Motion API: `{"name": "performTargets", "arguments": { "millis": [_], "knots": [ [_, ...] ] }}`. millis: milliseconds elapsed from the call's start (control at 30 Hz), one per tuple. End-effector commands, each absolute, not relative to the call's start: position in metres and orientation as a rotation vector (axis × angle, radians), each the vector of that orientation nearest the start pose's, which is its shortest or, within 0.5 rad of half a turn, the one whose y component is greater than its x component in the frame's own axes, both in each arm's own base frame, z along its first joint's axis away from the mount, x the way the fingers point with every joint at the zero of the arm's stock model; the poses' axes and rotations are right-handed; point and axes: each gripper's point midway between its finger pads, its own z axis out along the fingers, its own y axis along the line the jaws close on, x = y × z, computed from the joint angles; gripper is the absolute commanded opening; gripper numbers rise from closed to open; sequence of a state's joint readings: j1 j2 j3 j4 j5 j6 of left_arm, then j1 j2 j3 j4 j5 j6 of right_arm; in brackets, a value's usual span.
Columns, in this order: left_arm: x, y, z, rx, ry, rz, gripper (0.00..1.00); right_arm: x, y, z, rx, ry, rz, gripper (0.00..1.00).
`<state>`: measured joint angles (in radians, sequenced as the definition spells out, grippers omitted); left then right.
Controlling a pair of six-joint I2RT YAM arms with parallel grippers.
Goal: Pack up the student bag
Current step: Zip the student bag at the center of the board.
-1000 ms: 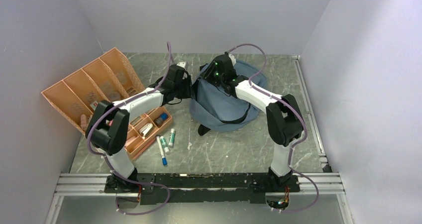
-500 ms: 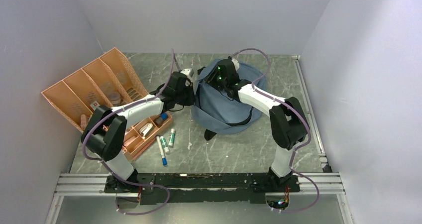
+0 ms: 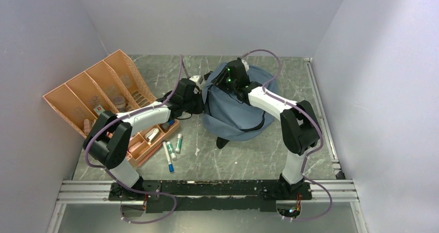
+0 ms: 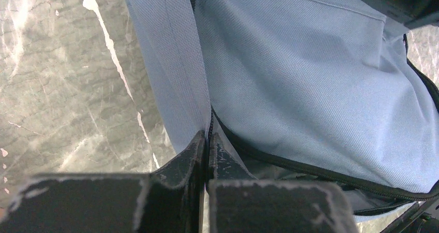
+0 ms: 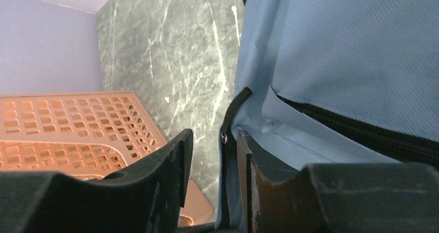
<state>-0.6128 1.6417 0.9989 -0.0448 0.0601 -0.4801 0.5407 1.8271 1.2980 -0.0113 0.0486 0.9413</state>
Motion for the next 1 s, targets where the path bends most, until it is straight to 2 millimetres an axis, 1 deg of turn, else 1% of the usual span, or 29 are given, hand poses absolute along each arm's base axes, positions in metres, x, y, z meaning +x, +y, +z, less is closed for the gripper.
{"name": "performTargets", "arguments": {
  "millis": [0, 333, 500, 767, 900, 967],
  "knots": [
    [0.335, -0.286, 0.102, 0.216, 2.309, -0.702, 0.05, 0.457, 0.306, 0.149, 0.461, 2.154, 0.855, 0.4],
    [0.334, -0.286, 0.103, 0.213, 2.306, -0.71, 0.05, 0.463, 0.313, 0.136, 0.486, 2.174, 0.874, 0.4],
    [0.334, -0.286, 0.103, 0.22, 2.305, -0.704, 0.05, 0.464, 0.32, 0.127, 0.475, 2.196, 0.908, 0.4],
    [0.331, -0.289, 0.101, 0.227, 2.31, -0.708, 0.05, 0.471, 0.327, 0.115, 0.476, 2.214, 0.926, 0.4],
    [0.329, -0.291, 0.101, 0.23, 2.31, -0.713, 0.05, 0.476, 0.327, 0.112, 0.473, 2.212, 0.915, 0.39],
    [0.328, -0.292, 0.101, 0.235, 2.31, -0.716, 0.05, 0.478, 0.326, 0.11, 0.471, 2.214, 0.905, 0.37]
  ]
}}
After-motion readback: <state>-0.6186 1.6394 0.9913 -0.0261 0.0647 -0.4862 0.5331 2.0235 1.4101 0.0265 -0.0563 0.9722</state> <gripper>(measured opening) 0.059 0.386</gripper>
